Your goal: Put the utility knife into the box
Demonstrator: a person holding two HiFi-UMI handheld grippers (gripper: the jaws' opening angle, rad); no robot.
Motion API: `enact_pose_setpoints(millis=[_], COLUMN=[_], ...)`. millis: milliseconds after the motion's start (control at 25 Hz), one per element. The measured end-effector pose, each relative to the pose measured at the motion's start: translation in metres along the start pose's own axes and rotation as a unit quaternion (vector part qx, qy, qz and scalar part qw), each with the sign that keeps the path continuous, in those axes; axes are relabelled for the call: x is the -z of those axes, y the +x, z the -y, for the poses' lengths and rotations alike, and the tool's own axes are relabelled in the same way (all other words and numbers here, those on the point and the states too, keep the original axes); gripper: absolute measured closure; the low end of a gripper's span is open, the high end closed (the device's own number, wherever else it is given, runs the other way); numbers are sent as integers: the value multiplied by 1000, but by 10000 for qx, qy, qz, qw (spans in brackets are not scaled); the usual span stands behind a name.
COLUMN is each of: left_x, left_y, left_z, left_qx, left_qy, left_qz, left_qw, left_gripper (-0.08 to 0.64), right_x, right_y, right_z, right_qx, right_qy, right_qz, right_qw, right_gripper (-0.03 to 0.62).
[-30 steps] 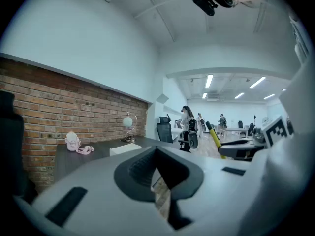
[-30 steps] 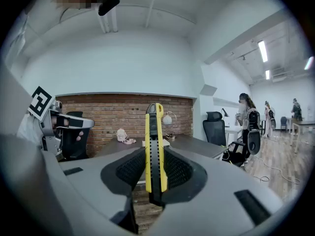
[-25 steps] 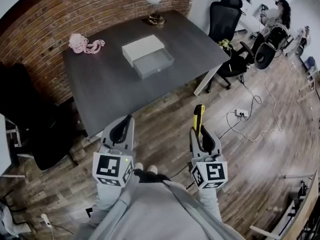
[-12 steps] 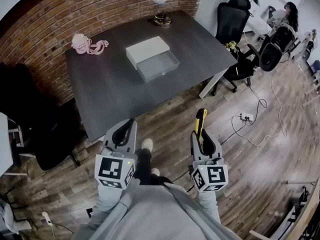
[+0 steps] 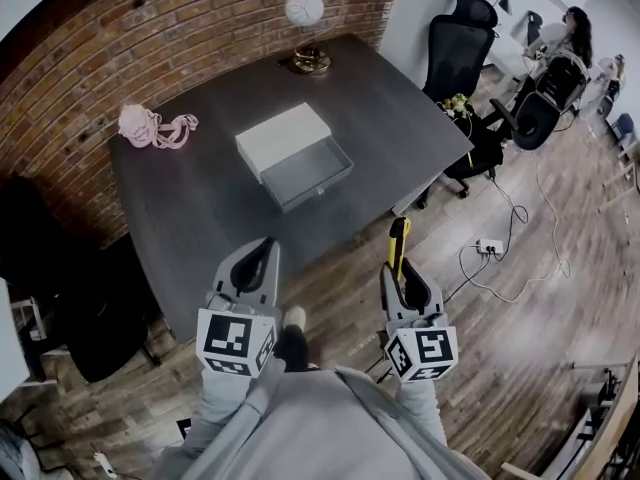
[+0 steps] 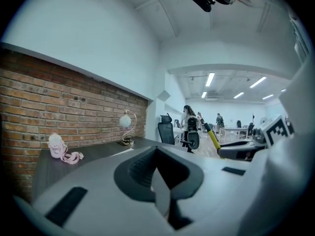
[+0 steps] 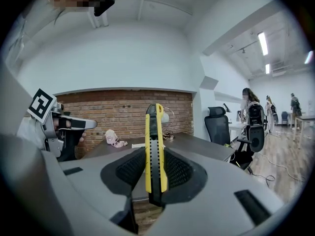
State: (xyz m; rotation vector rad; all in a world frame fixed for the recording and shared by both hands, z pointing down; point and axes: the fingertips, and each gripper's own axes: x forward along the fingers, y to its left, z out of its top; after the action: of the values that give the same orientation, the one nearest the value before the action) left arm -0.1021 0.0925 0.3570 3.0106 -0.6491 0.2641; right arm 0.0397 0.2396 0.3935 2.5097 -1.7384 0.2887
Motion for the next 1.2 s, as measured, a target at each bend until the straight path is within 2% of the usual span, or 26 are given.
enact_pose_setpoints(millis=[280, 760, 1000, 1200], left_x=[-10, -2, -4, -6], left_y=[51, 85, 106, 131], left_z=[-33, -68, -83, -102], left_qx=[76, 49, -242, -725], left_qy=[-28, -137, -218, -267], left_qz=[-30, -218, -234, -259], left_qw=[10000, 9997, 9992, 9967], left_gripper=[541, 541, 541, 541], right_x=[-13, -7, -15, -19], right_y=[57, 107, 146, 199], right_z=[6, 3, 13, 26], right_qx=[3, -40, -334, -790], right_qy=[-14, 99, -15, -42], right_qz=[-106, -305, -343, -380], right_qw=[9999, 9995, 9989, 9961], right_gripper=[465, 465, 465, 465])
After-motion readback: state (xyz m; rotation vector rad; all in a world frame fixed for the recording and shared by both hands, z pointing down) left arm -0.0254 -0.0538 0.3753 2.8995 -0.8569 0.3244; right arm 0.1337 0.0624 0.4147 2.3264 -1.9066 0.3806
